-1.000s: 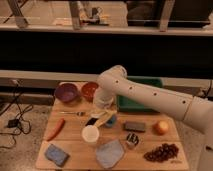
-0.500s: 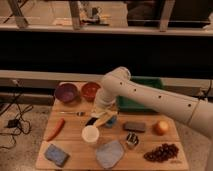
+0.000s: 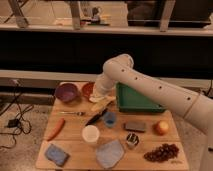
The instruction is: Place banana in plastic cup
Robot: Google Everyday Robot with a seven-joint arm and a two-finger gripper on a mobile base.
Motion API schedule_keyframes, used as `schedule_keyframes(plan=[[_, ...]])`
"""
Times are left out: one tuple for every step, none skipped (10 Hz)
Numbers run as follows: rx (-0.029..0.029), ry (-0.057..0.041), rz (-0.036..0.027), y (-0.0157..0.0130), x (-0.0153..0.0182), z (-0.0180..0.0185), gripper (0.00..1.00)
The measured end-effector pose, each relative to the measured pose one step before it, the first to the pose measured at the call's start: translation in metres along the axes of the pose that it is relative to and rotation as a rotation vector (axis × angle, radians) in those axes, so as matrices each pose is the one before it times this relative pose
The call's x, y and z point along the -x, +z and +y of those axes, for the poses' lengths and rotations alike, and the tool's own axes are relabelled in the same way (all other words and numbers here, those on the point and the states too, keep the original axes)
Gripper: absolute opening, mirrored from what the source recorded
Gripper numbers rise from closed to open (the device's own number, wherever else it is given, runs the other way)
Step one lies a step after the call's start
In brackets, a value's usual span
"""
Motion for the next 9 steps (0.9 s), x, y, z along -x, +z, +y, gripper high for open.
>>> schedule_keyframes(plan=[[-0.00466, 0.00998, -0.00329, 0.00512, -0.00652, -0.00209, 0.17], [-0.002, 0.00345, -0.00317, 0.00387, -0.0026, 0.0019, 0.17], [-0.00275, 0.01072, -0.00287, 0.0042, -0.00207, 0.00953, 0.17], [-0.00168, 0.00575, 0.00012, 0.00065, -0.00002, 0.00823, 0.17], [0.00127, 0.00375, 0.00012, 0.00085, 0.00327, 0.0151, 0.17], [0.00226, 0.00151, 0.00276, 0.00063, 0.0048, 0.0159, 0.17], [0.00523, -0.00067, 0.00096, 0.00205, 0.00294, 0.00848, 0.17], [0.00688, -0.00091, -0.00096, 0.00313, 0.00144, 0.00485, 0.17], [0.00564, 0.00115, -0.00201, 0.00301, -0.00028, 0.00202, 0.17]])
